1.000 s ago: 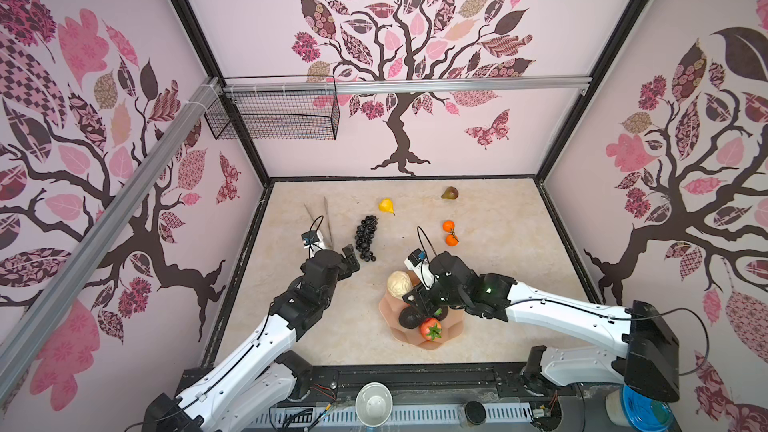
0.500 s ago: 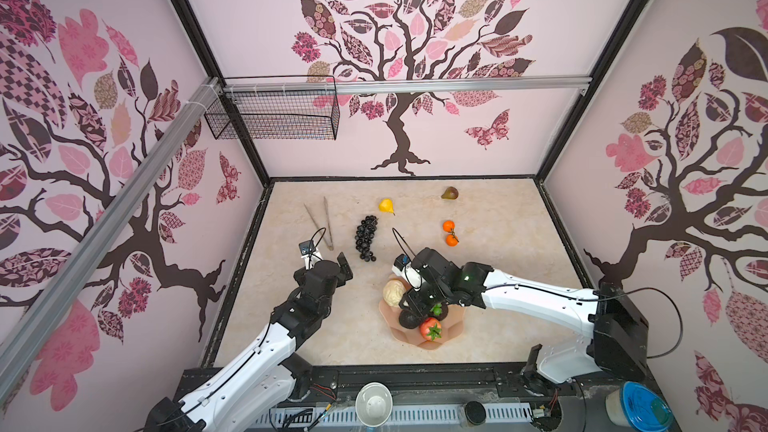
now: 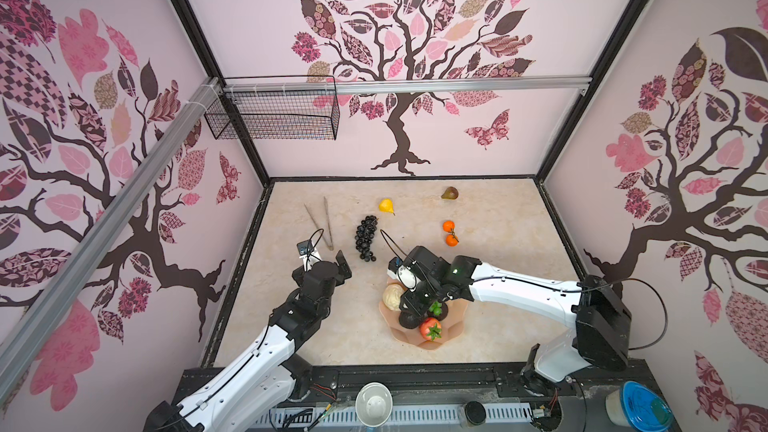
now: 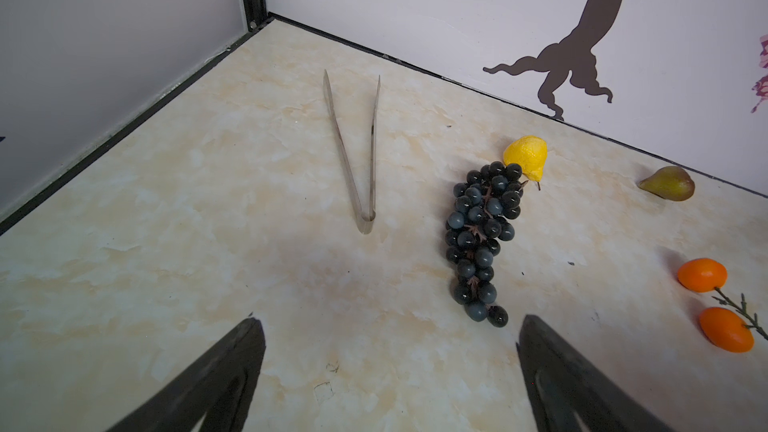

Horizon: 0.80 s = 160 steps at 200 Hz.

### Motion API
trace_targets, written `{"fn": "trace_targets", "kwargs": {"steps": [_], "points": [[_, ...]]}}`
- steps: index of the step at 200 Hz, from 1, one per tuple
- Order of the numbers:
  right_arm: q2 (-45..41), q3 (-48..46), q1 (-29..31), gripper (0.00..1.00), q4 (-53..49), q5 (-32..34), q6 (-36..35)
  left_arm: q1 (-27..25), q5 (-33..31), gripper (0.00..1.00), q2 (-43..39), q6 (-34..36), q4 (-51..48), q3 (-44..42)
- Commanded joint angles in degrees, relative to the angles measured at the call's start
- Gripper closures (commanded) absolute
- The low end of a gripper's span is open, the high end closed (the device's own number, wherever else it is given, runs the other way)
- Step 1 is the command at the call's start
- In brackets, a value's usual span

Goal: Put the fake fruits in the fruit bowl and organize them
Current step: 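Lower the cream pear into the peach bowl with the right gripper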

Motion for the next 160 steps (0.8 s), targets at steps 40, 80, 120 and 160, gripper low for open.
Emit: {"fn": "trace_targets", "kwargs": {"steps": [40,80,120,160], "points": [[2.4,2.6,0.2,0.62,-3.6,1.7,-1.6,0.2,-0.9,0.02,-0.4,0.4,0.8,-1.7],[2.3,2.8,0.2,0.59,-3.5,1.6,-1.5,0.3,-1.0,0.02,-0.2,0.3,1.0,-1.8],[1.9,2.7,0.2,0.54,-3.3,1.7,-1.1,0.3,-1.0,0.02,0.1,0.3,1.1,-1.9],[0.8,2.7,0.2,0.5,-3.3,1.9,-0.8,0.3,-1.0,0.02,0.6,0.3,1.4,-1.8]]}}
